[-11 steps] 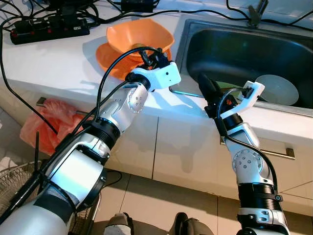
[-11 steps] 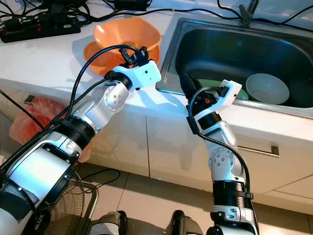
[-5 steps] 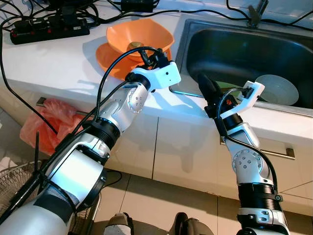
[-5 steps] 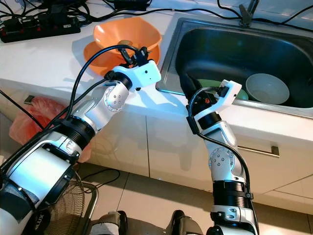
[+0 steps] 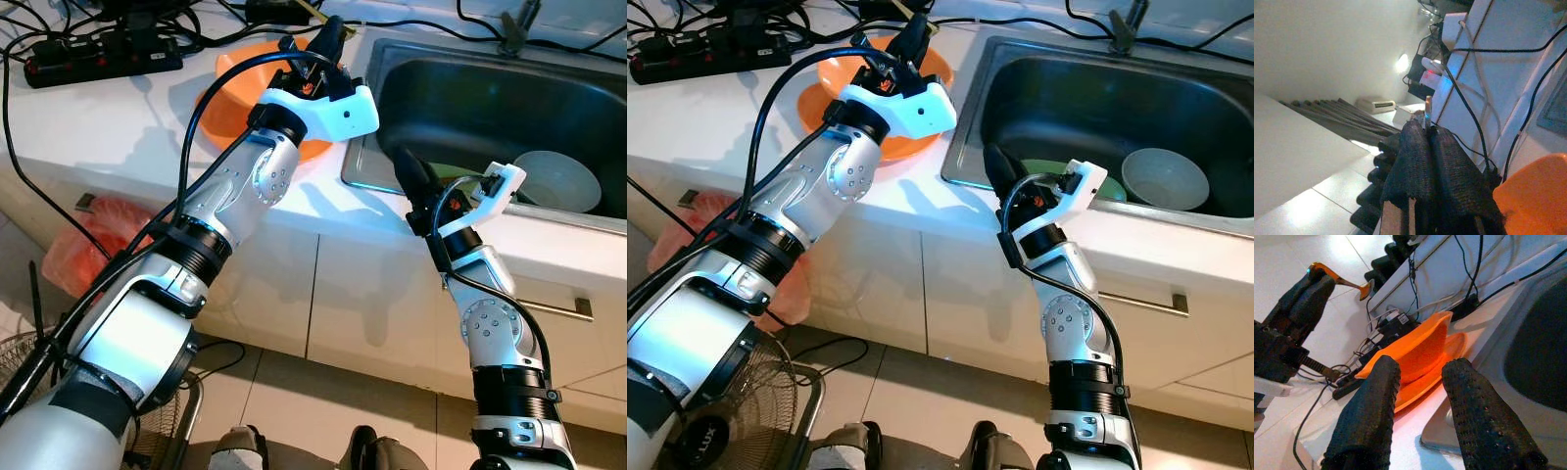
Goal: Kitchen organization
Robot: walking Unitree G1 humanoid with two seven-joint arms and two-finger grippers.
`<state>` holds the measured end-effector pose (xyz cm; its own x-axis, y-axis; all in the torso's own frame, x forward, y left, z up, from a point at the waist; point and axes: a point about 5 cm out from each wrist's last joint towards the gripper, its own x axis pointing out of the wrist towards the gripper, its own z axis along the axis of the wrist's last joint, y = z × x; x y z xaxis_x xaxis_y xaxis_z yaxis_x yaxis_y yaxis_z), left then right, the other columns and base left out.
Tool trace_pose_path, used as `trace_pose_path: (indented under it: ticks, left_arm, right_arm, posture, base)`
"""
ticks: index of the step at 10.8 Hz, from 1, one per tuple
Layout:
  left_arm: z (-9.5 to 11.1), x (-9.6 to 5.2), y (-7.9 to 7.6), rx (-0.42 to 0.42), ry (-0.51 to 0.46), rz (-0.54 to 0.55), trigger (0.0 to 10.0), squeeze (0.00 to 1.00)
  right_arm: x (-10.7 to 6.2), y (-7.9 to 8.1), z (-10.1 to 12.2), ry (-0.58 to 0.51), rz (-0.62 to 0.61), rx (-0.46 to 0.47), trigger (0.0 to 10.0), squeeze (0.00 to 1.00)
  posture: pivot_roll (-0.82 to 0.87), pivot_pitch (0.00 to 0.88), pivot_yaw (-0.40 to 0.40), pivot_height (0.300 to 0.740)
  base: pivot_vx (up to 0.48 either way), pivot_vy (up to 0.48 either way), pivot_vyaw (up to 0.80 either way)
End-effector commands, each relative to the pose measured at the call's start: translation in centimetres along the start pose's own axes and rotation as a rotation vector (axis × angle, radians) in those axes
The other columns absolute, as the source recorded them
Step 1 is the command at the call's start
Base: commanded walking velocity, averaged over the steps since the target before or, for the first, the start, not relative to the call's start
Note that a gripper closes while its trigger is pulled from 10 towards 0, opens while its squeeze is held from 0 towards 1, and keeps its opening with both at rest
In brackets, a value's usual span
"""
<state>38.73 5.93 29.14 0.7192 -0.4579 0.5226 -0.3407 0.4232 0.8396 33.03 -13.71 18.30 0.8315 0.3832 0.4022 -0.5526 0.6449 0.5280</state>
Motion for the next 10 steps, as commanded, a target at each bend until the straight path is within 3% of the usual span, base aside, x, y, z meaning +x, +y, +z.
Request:
trace_pose_path:
  ticks: [1,3,4,5,6,7,8,9,10]
  left_arm:
    - [0.5,0.0,0.6,-0.04,-0.027,0.053,10.0,0.0]
    - [2.1,0.0,2.0,-0.299,-0.092,0.145,10.0,0.0]
    - [3.3,-0.1,3.0,-0.725,-0.115,0.173,10.0,0.0]
    - [4.0,-0.2,3.9,-0.942,-0.154,0.187,10.0,0.0]
    - [4.4,-0.2,4.3,-1.059,-0.178,0.184,10.0,0.0]
    - [4.7,-0.4,4.5,-1.298,-0.19,0.157,10.0,0.0]
    - [4.4,-0.8,4.3,-1.599,-0.192,0.144,10.0,0.0]
    - [4.3,-1.0,3.9,-1.793,-0.202,0.125,10.0,0.0]
    - [4.4,-1.2,3.4,-1.931,-0.215,0.092,10.0,0.0]
  right_arm:
    - [0.1,0.0,0.2,-0.014,-0.001,0.004,10.0,0.0]
    - [0.2,-0.1,0.3,-0.017,-0.002,0.004,10.0,0.0]
    - [0.1,-0.1,0.2,-0.022,-0.004,0.009,10.0,0.0]
    - [0.2,-0.1,0.3,-0.025,-0.005,0.012,10.0,0.0]
    - [0.2,-0.1,0.3,-0.028,-0.006,0.015,10.0,0.0]
    - [0.3,0.0,0.3,-0.036,-0.006,0.026,10.0,0.0]
    - [0.4,0.2,0.4,-0.049,0.0,0.037,10.0,0.0]
    - [0.5,0.2,0.4,-0.053,-0.003,0.041,10.0,0.0]
    - [0.5,0.2,0.4,-0.058,-0.006,0.049,10.0,0.0]
  posture:
    - [0.16,0.12,-0.01,0.74]
    - [0.16,0.117,-0.011,0.74]
    - [0.16,0.118,-0.01,0.74]
    - [0.16,0.121,-0.013,0.74]
    - [0.16,0.122,-0.013,0.74]
    - [0.16,0.125,-0.012,0.74]
    - [0.16,0.127,-0.011,0.74]
    - [0.16,0.128,-0.011,0.74]
    - [0.16,0.128,-0.011,0.74]
  base:
    - [0.0,0.0,0.0]
    - [0.0,0.0,0.0]
    - [0.0,0.0,0.0]
    - [0.0,0.0,0.0]
    - [0.0,0.0,0.0]
    - [0.0,0.0,0.0]
    - [0.0,0.0,0.0]
    - [0.0,0.0,0.0]
    - [0.0,0.0,0.0]
